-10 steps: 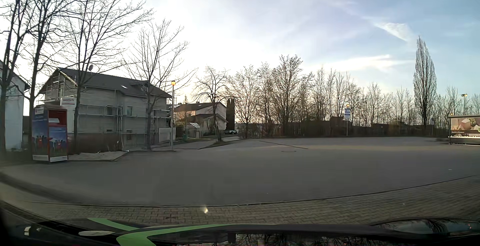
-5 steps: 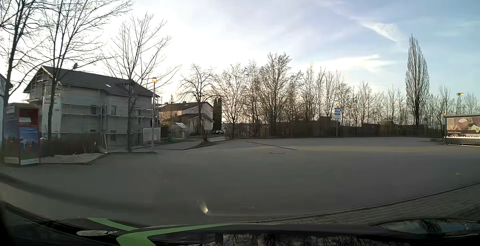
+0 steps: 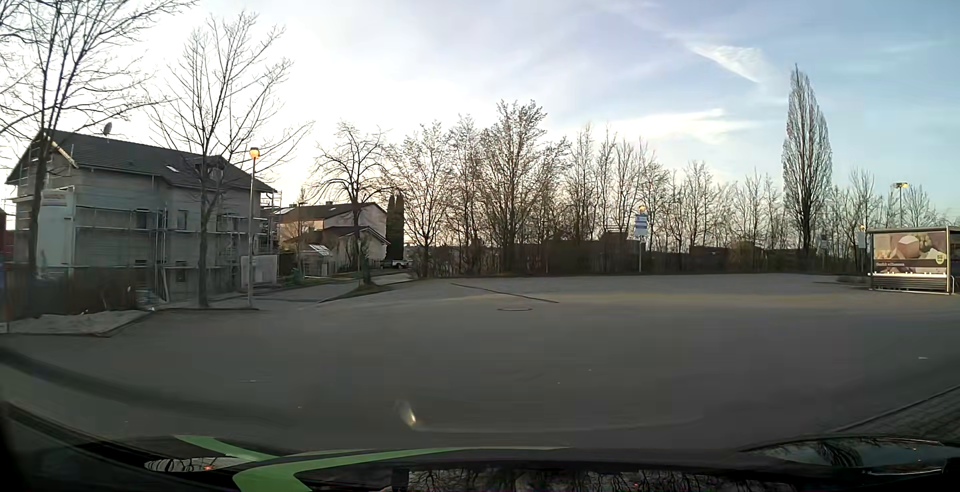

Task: Follow the waypoints while adhering to traffic rules and regulations

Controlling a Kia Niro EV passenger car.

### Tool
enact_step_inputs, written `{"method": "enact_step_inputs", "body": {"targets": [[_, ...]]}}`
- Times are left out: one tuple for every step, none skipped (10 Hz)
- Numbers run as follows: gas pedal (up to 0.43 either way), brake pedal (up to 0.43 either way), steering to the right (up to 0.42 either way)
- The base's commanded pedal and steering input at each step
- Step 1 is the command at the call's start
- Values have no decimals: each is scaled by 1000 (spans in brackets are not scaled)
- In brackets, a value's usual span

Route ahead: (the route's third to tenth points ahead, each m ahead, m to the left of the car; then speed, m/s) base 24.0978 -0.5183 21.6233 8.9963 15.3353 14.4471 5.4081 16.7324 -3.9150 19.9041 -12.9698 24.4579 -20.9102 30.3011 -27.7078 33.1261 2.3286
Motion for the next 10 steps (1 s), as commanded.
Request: {"method": "enact_step_inputs", "body": {"targets": [[28, 0, 237], [28, 0, 237], [28, 0, 236], [28, 0, 235], [28, 0, 234], [28, 0, 232], [28, 0, 225], [28, 0, 212], [28, 0, 197], [28, 0, 176]]}}
